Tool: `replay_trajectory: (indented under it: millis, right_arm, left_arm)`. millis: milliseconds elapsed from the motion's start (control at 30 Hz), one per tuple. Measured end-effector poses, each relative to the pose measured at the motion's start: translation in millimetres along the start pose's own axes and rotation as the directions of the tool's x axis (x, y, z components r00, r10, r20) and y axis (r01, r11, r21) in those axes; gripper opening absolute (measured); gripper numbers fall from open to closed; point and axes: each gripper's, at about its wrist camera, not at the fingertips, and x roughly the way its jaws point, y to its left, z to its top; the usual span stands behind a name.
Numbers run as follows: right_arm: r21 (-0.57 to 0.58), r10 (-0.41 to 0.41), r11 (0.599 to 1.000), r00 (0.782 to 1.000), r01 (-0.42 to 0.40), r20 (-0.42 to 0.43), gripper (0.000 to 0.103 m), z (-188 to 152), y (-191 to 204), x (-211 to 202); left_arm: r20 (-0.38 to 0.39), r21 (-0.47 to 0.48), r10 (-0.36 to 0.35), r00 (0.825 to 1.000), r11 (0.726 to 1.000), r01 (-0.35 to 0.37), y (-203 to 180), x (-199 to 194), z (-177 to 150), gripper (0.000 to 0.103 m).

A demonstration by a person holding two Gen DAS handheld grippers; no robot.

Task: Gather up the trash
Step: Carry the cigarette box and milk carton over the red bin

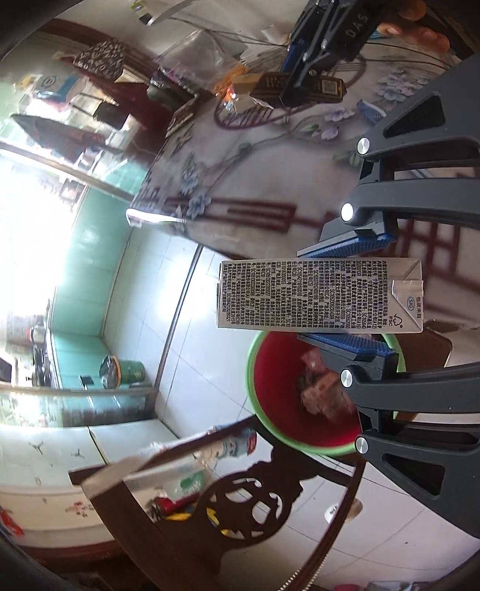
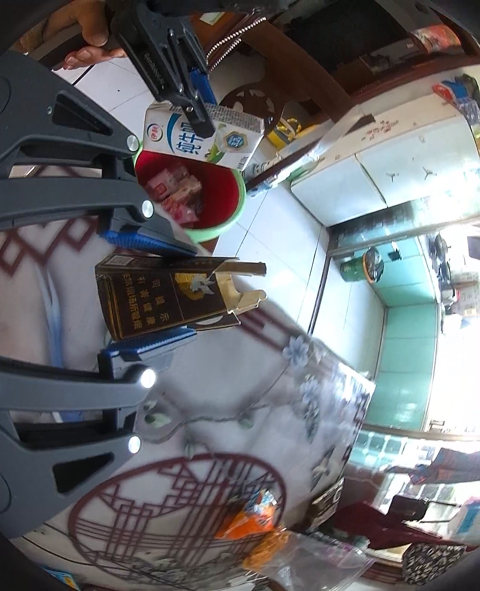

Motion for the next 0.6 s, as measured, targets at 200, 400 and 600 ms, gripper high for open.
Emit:
replay_trajectory:
  millis: [200,400,600]
  right_arm:
    - [-0.039,0.038,0.999,0.999,-0.038,0.003,0.039,6,27,7]
    - [-0.066,0.063,0.996,0.998,-0.063,0.004,0.039,12,48,12]
    - [-0.079,0.078,0.994,0.997,-0.078,-0.005,0.039,18,62,19]
  left_arm:
    - [0.007,-0.027,0.032,0.999,0.999,-0.031,25,-5,-1,0.035]
    - [0.007,-0.041,0.049,0.999,0.998,-0.048,42,-4,2,0.035]
    - [-0.002,-0.047,0.056,0.998,0.997,-0.056,51,2,6,0.035]
